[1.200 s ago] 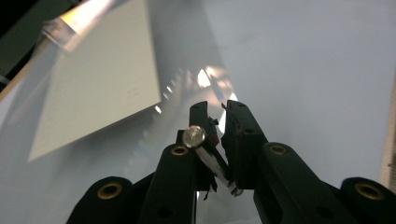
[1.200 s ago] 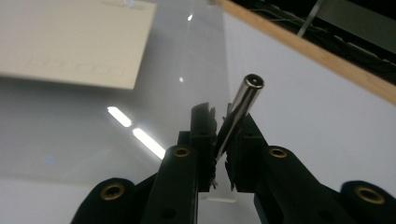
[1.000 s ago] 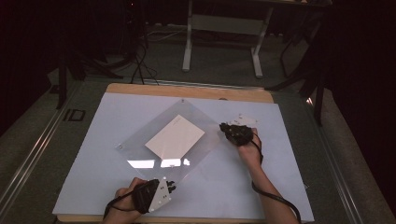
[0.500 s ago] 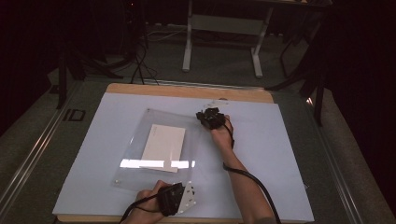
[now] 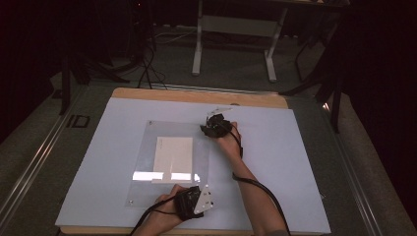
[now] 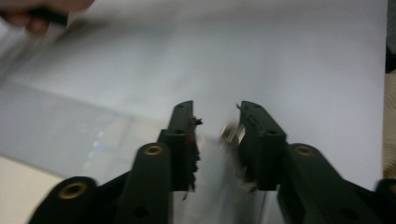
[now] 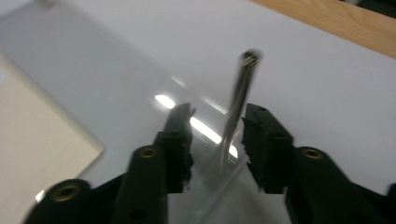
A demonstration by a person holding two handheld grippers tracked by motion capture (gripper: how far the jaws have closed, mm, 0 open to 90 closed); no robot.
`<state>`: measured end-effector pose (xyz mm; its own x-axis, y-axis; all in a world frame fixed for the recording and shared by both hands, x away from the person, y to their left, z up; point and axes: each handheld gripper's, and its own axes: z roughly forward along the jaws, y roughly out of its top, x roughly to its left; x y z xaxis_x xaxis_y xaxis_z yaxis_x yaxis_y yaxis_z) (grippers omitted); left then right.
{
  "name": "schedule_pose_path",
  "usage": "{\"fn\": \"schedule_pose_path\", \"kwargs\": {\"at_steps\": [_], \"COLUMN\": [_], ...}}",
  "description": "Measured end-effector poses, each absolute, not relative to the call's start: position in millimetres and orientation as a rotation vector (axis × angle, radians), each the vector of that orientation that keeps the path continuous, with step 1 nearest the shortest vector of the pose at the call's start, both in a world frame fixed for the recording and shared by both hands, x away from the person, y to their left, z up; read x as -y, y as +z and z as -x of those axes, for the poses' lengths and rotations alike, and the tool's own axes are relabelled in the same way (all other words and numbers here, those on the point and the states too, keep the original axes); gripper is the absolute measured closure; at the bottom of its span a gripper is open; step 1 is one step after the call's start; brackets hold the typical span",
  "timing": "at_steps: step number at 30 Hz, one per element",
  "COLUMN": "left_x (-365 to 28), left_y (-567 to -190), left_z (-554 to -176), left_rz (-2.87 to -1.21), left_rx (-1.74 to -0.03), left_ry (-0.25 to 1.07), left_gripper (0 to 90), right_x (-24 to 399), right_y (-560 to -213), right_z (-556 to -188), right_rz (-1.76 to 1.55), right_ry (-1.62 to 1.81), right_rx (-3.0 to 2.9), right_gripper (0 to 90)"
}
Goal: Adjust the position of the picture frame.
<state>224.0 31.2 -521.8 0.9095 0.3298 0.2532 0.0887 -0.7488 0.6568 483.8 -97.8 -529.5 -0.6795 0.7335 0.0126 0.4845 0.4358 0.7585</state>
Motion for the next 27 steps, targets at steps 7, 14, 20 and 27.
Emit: {"fn": "schedule_pose_path", "kwargs": {"at_steps": [7,14,20,27], "left_x": [-58,-84,-101,-108], "left_y": [-522,-507,-502,-498], "left_z": [-225,-232,-261,-301], "left_rz": [-2.32,-2.231,-2.142,-2.132], "left_rx": [-0.343,-0.364,-0.507,-0.677], "left_ry": [0.349,0.315,0.276,0.335], "left_gripper": [58.9,54.4,53.7,53.8], "right_x": [112,139,153,163], "right_y": [-524,-522,-521,-514], "right_z": [-461,-431,-407,-377], "right_rz": [-0.91,-0.884,-0.824,-0.748], "right_ry": [1.067,1.077,1.088,1.135], "right_rx": [-2.43,-2.522,-2.566,-2.574], "right_gripper": [53.6,50.0,52.0,52.1]}}
